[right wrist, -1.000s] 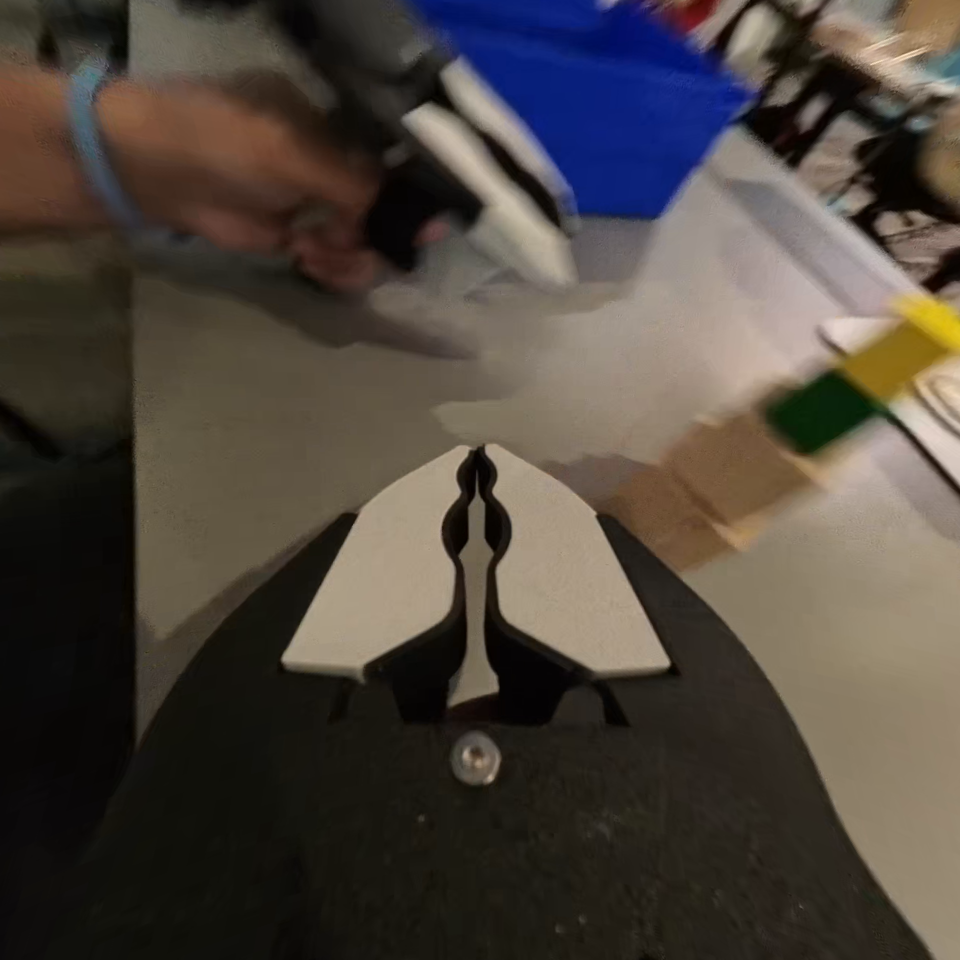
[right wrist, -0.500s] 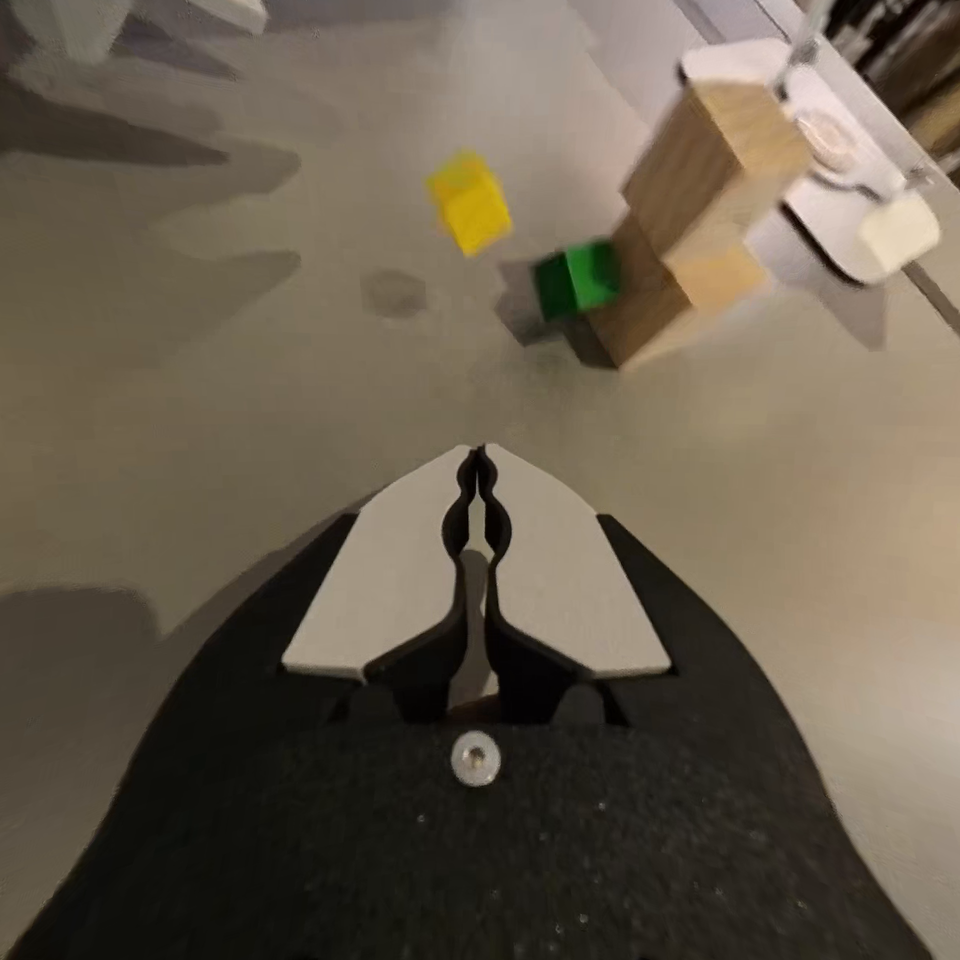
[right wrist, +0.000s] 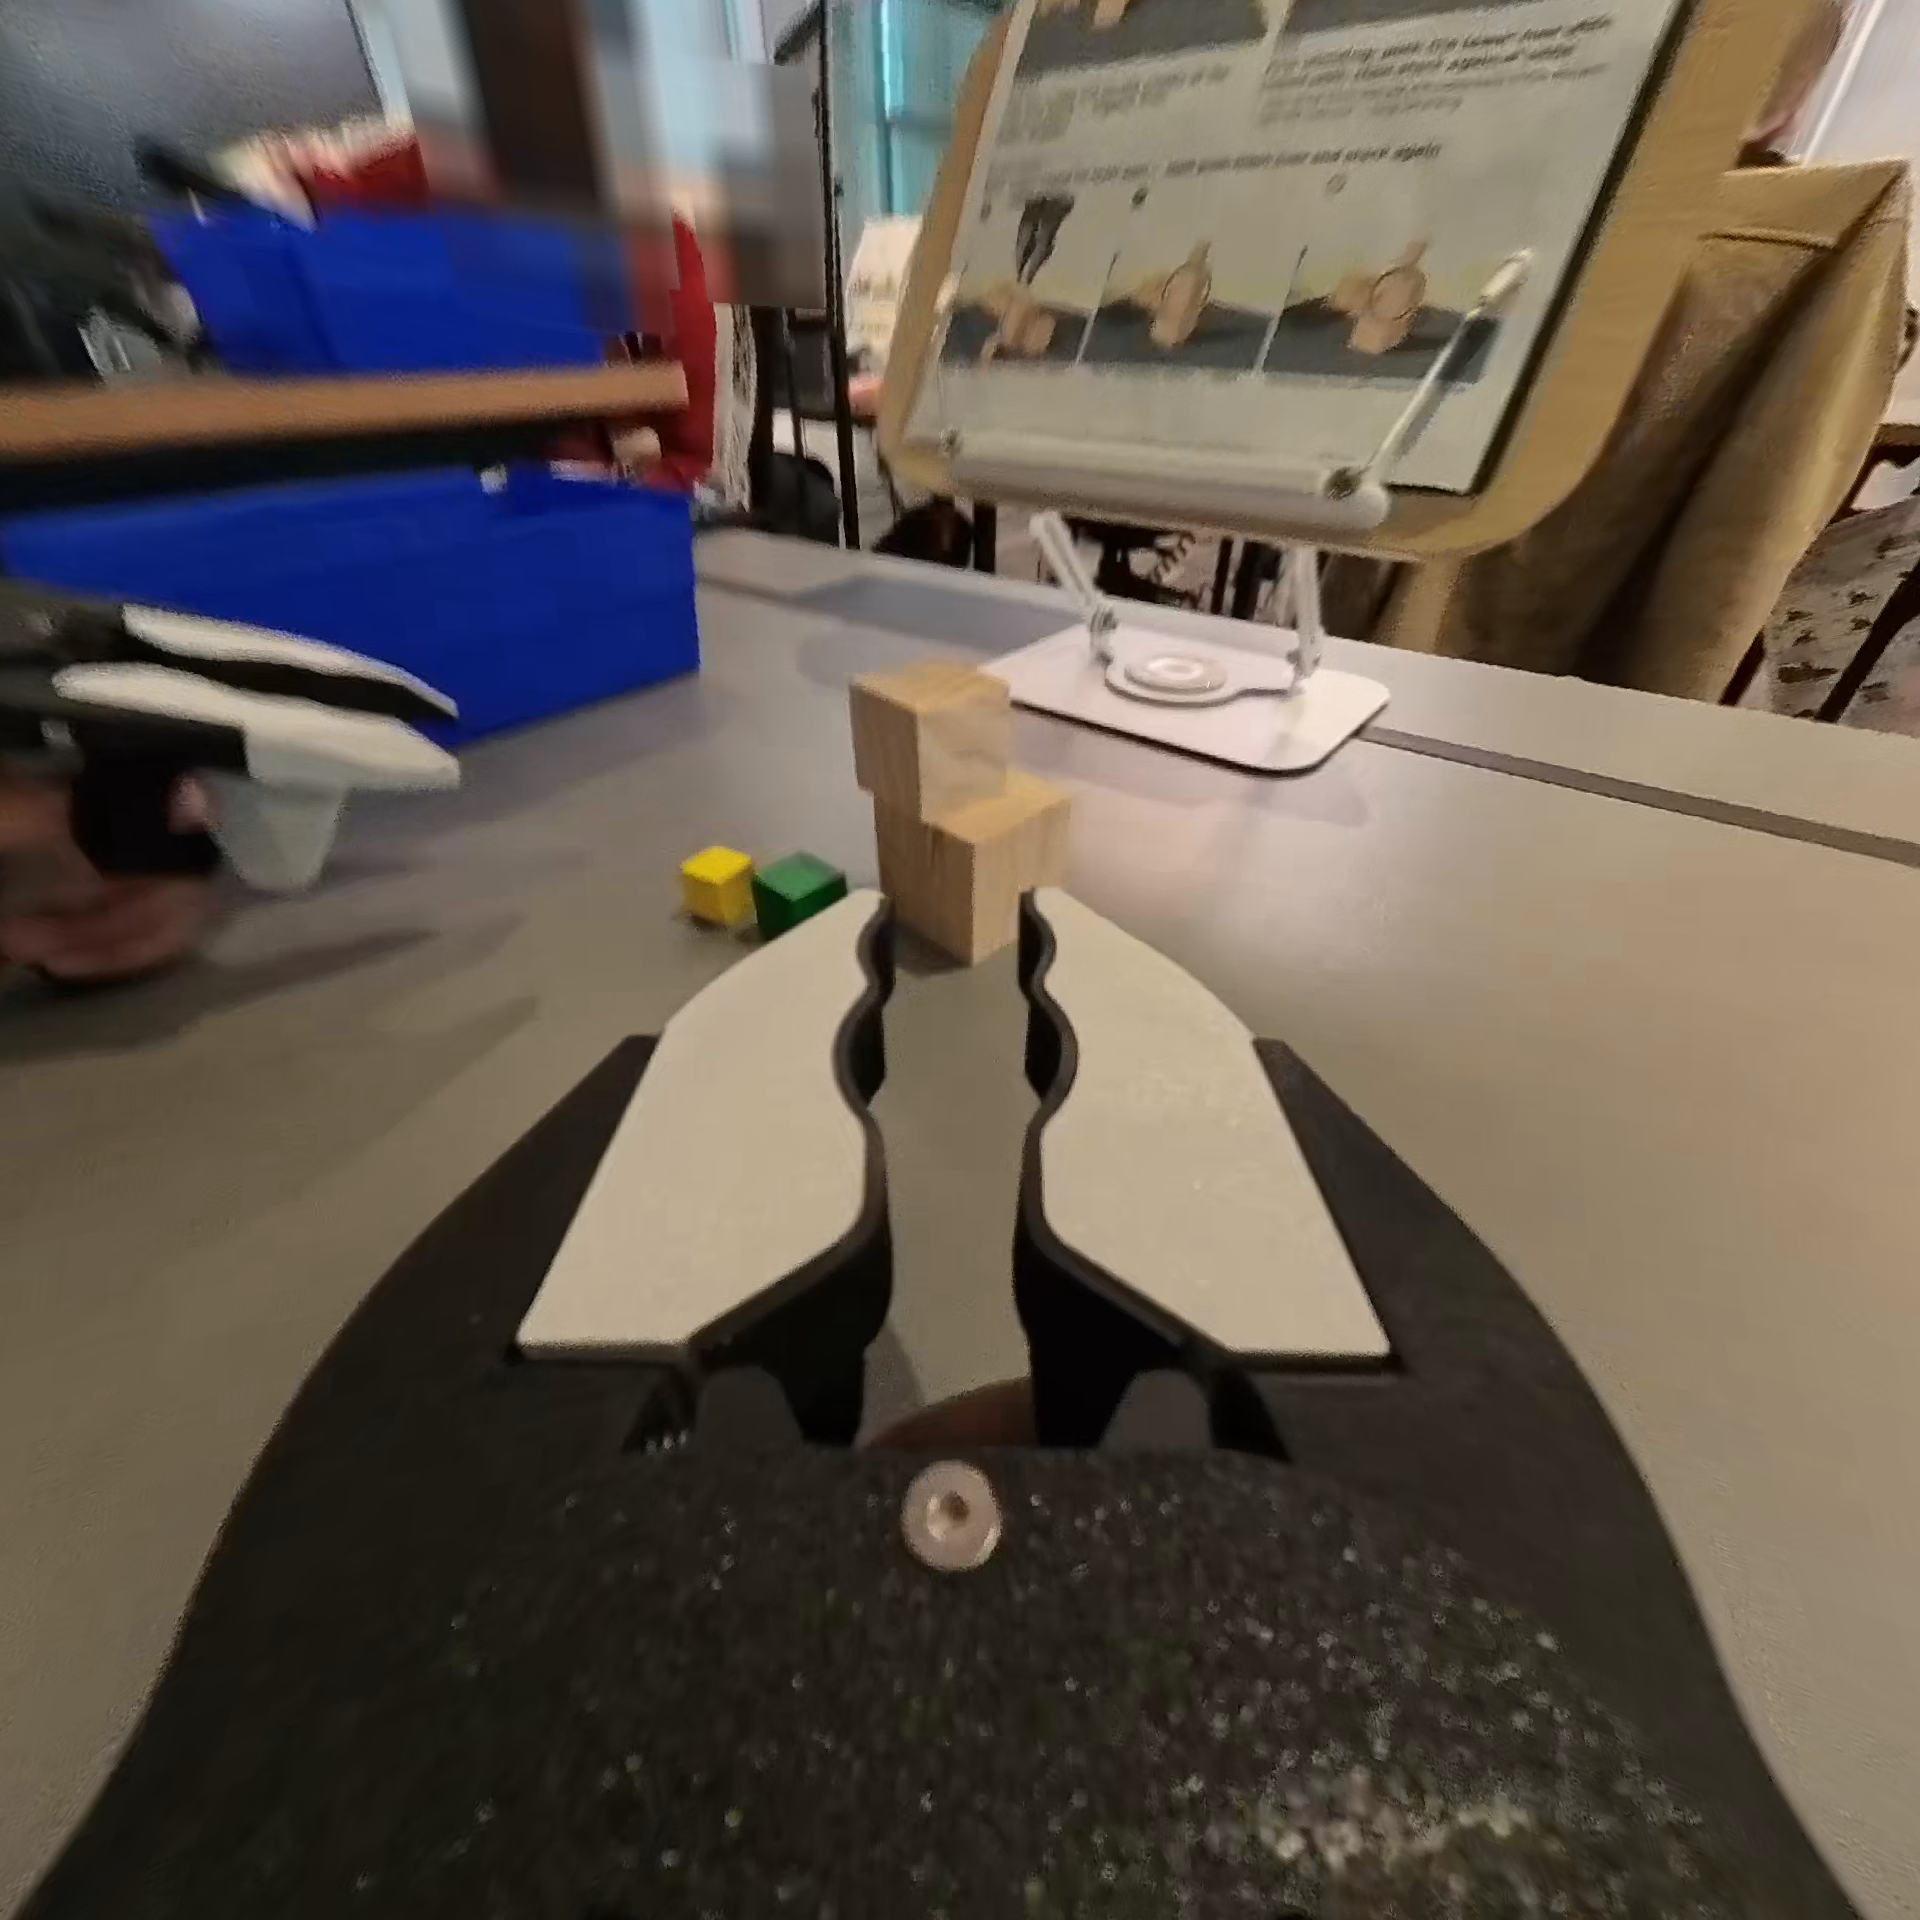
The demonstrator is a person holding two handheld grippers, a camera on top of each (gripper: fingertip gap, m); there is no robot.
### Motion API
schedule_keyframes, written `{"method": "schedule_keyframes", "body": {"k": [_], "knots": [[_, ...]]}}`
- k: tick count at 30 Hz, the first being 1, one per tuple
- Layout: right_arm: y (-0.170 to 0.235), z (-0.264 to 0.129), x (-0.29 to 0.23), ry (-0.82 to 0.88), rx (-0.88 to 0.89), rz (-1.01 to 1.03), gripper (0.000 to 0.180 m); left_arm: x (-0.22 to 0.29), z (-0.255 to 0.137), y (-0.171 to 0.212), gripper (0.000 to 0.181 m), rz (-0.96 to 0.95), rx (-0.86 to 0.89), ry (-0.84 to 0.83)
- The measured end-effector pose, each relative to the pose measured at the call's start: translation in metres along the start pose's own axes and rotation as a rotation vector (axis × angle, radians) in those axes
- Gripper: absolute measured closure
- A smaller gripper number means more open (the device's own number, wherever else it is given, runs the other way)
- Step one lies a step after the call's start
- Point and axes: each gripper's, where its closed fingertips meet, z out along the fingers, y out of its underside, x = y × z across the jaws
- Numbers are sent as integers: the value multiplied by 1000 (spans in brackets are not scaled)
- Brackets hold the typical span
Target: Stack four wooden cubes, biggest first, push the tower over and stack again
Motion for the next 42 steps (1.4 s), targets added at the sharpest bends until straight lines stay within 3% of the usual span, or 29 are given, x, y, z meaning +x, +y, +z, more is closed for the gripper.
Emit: {"method": "schedule_keyframes", "body": {"k": [4,7,13,33,36,42], "knots": [[-6,-6,15,-2,65,134,142,0,-1,-1,129,-19,14,17],[-5,-6,18,37,55,122,138,-7,-3,-4,129,-81,33,15],[-2,-4,20,169,21,7,136,-25,-9,-8,128,-201,84,-29],[-2,-3,17,139,14,13,140,-14,-3,-3,128,-99,32,-33],[7,20,3,35,-111,-64,134,-15,-4,-3,129,-105,36,-31],[14,114,-3,-45,-384,-445,118,-11,0,0,129,-98,6,-8]]}}
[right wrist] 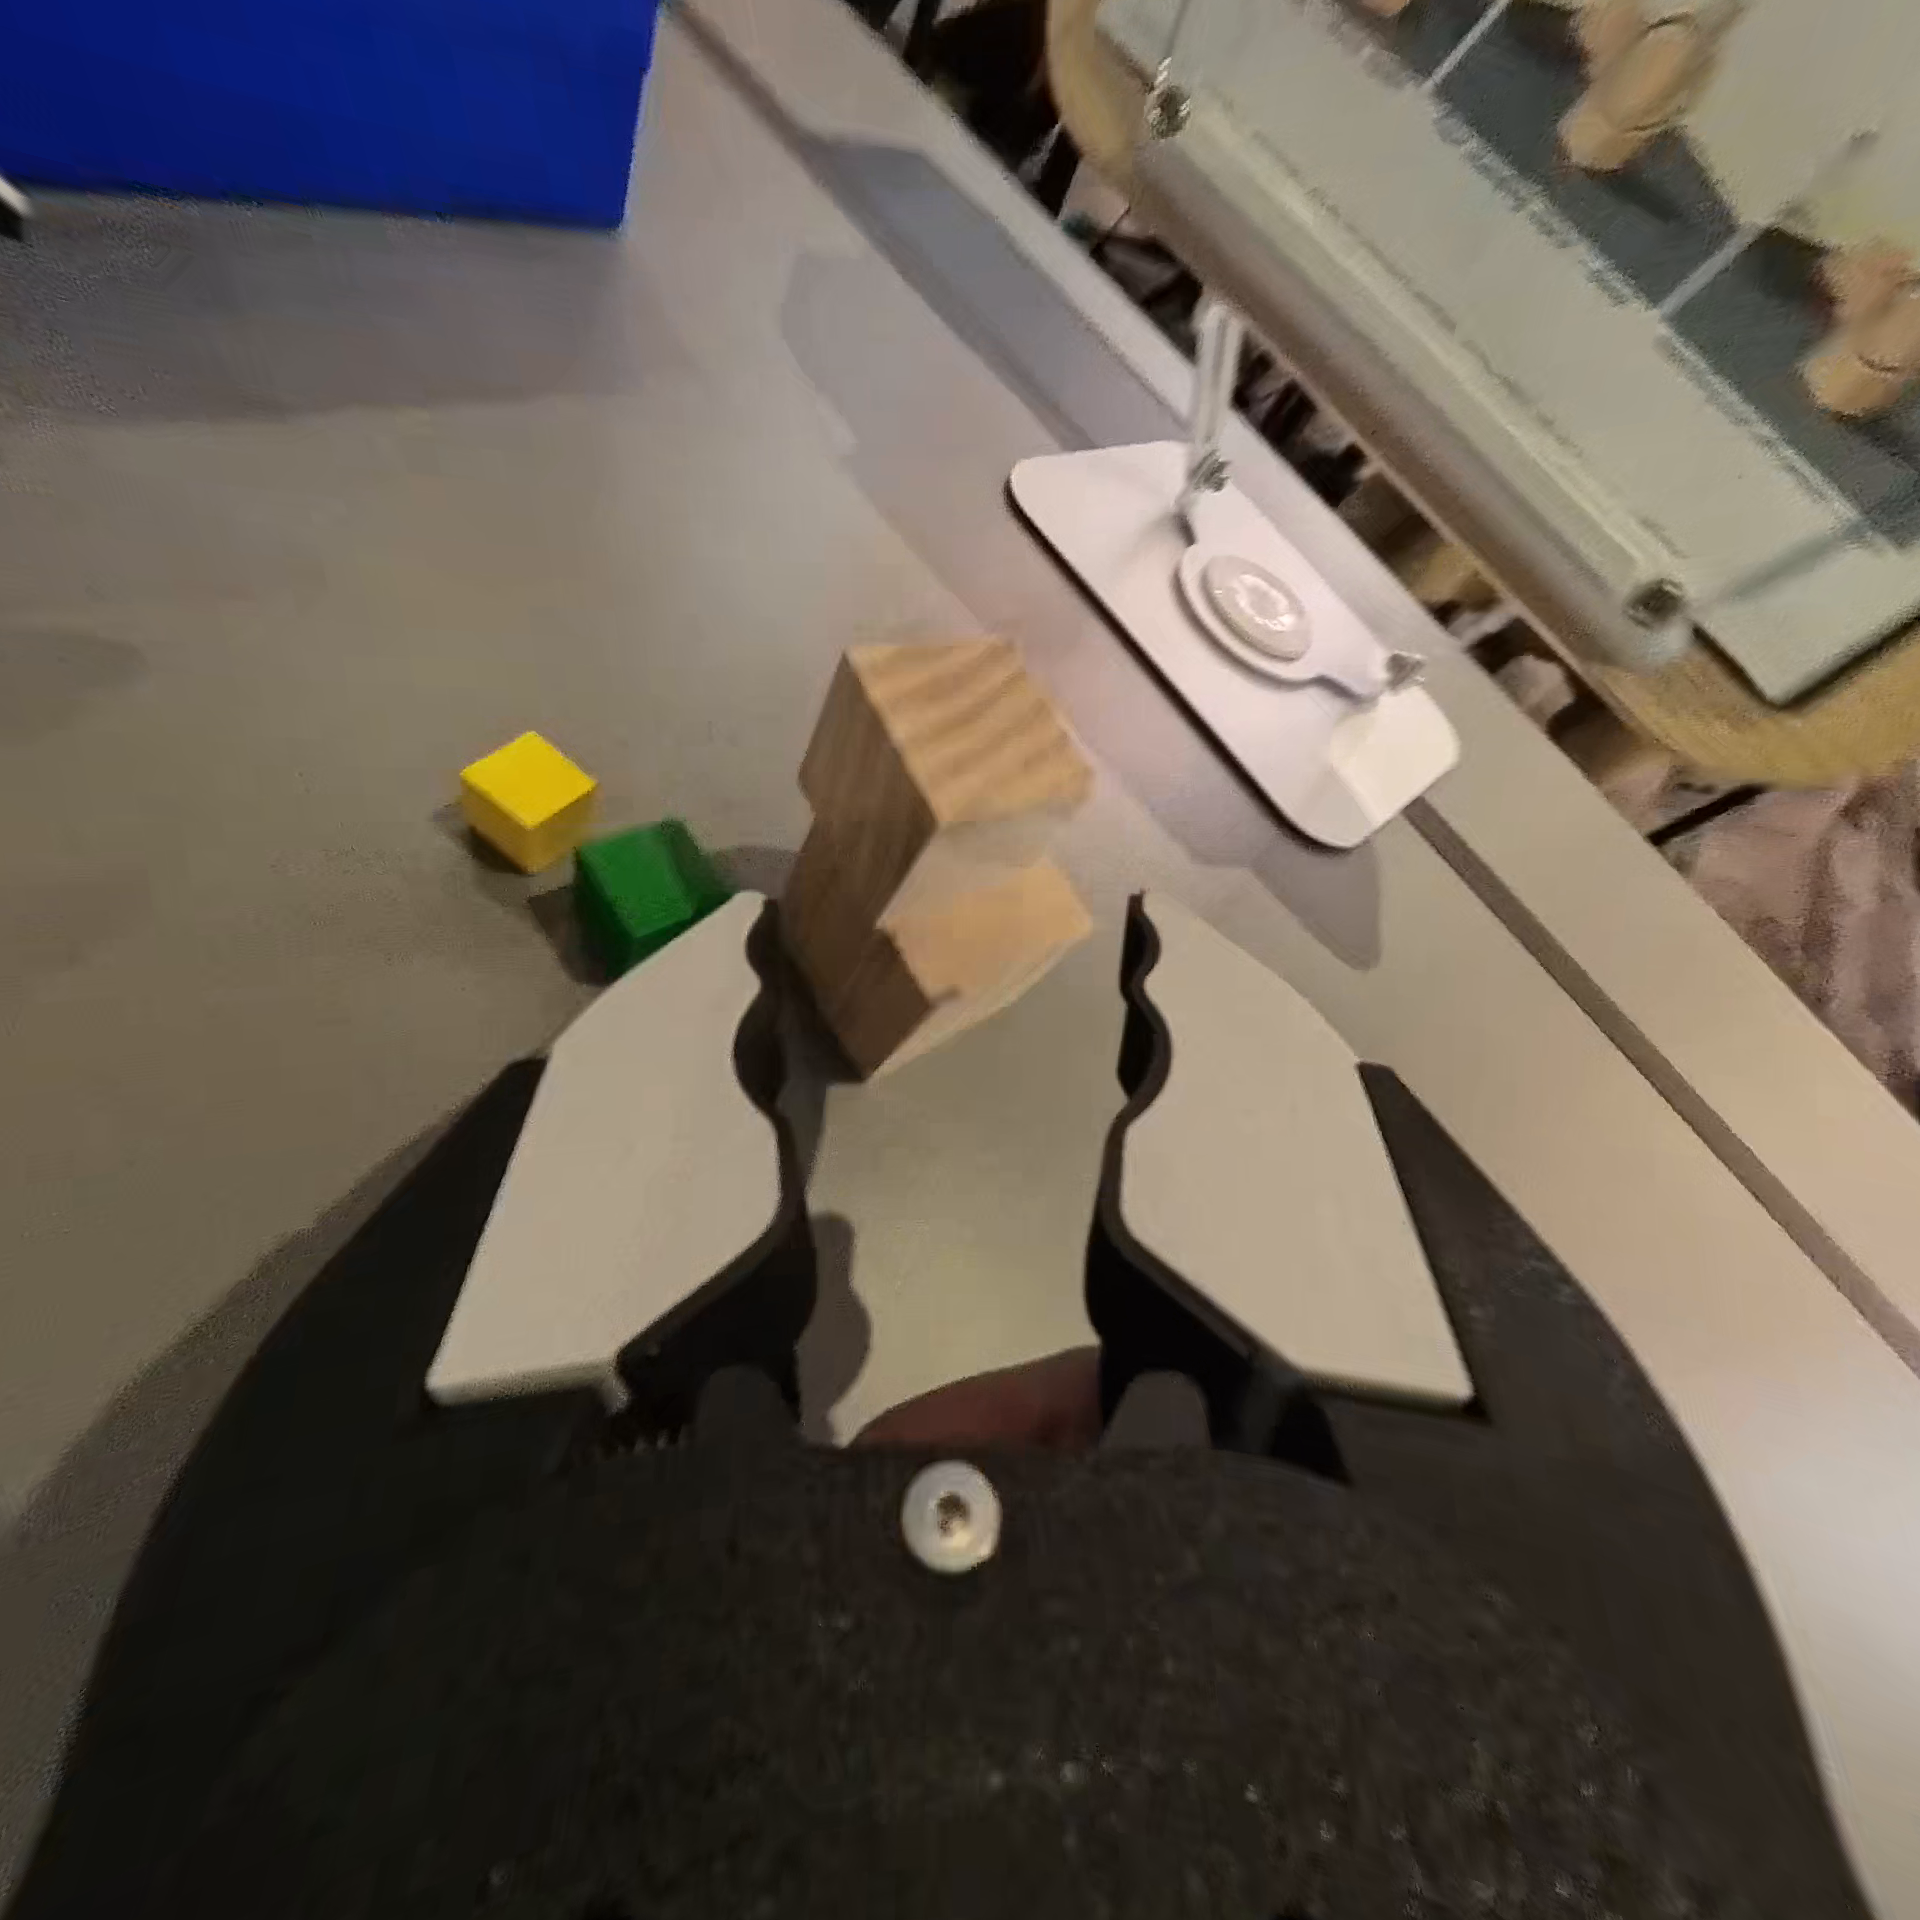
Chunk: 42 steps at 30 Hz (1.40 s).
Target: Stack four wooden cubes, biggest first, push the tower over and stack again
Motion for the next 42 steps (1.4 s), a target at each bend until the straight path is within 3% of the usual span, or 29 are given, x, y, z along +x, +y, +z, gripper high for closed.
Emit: {"method": "schedule_keyframes", "body": {"k": [3,9,16,30,32,37,42], "knots": [[-18,22,-1,-113,4,24,116,2,-2,-1,129,12,14,8],[-20,30,5,-251,-43,40,132,5,-5,-3,129,16,37,28],[-25,19,33,-233,-79,-70,133,5,-1,0,129,-7,-1,44],[-12,28,14,-269,3,13,133,7,1,2,129,4,-17,57],[-8,27,16,-245,3,-8,117,8,2,3,129,10,-21,55],[-17,-15,15,-156,133,-18,116,9,2,3,129,32,-22,49],[21,-54,-11,-66,128,-30,119,9,1,2,129,35,-15,41]]}}
